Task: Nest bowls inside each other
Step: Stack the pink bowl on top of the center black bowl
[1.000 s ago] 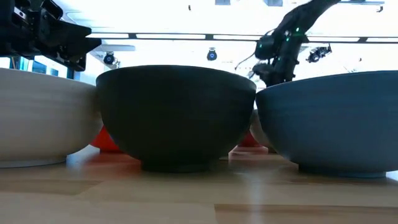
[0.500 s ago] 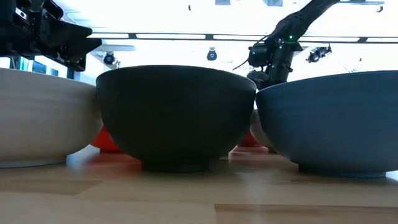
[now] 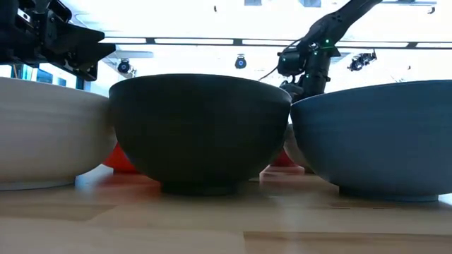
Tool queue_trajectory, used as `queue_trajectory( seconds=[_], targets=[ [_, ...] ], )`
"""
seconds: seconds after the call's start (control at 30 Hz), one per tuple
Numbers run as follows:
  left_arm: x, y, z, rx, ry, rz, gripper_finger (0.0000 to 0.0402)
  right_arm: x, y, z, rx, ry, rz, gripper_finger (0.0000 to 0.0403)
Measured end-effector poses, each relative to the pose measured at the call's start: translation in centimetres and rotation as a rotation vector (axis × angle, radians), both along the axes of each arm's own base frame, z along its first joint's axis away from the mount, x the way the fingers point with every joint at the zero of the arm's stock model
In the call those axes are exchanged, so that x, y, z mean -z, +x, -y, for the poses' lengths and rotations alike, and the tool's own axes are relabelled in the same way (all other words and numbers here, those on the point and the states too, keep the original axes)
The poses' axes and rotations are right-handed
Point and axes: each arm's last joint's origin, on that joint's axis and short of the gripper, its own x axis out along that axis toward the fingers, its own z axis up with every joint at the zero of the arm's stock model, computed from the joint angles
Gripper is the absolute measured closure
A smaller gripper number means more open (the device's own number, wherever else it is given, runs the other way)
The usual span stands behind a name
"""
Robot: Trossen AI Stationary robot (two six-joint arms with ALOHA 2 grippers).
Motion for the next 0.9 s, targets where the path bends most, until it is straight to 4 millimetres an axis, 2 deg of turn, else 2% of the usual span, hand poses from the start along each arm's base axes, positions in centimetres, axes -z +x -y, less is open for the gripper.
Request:
queue_trajectory(
  seconds=[0.2,0.57,0.9],
  targets=[
    [0.0,0.0,0.0,0.0,-0.001,0.0,0.0249,0.87,0.35,0.04,0.0,0.008,-0.031,0.0277],
    [0.0,0.0,0.0,0.0,0.0,0.0,0.0249,0.91,0.28,0.05,0.004,-0.001,-0.049,0.0282],
    [0.0,0.0,0.0,0.0,-0.001,0.0,0.0249,0.92,0.22,0.0,0.004,0.004,-0.055,0.0391]
  ],
)
